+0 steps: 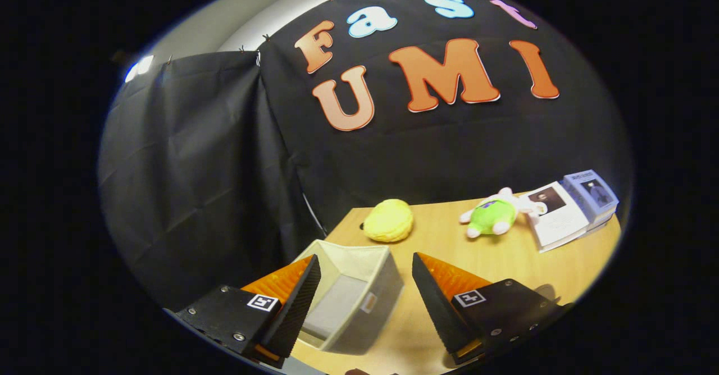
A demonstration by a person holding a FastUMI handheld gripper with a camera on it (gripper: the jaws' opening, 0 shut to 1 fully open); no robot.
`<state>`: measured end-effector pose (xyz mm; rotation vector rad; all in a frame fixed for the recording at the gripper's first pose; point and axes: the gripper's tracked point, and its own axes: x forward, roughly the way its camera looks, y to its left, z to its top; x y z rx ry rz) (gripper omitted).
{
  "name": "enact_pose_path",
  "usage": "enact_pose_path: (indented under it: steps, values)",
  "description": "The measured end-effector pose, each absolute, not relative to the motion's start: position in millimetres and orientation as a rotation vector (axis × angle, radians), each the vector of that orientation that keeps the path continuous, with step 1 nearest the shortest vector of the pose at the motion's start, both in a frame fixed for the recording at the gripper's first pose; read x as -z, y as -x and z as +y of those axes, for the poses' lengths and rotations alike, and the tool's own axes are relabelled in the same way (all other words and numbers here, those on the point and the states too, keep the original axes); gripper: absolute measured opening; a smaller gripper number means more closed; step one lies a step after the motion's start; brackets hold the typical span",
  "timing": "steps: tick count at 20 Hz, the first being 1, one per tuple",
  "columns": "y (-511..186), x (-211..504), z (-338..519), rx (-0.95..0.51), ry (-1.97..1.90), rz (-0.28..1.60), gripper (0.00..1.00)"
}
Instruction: Open the storage box then place both shoes into the box .Put the left shoe in first, then the right shoe, with the right side of both shoes facing outward in a uniform manner.
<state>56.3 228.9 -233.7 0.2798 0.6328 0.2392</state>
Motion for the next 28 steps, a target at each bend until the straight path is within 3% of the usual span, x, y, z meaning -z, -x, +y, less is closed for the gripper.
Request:
enact_pose_path:
  steps: [10,17,25,26,28]
  values:
    - [12.0,326.4,127.6,-0.109,-0.127,0.788,0.96]
    - [49.4,393.5,93.1,-0.009,-0.050,0.912,0.87]
    - [68.7,452.0,87.5,0.064,-0.143,1.079,0.59]
    - [67.4,455.4,82.6,0.084,-0.133,1.085,0.49]
    - [67.1,462.7,81.9,0.091,-0.120,1.104,0.39]
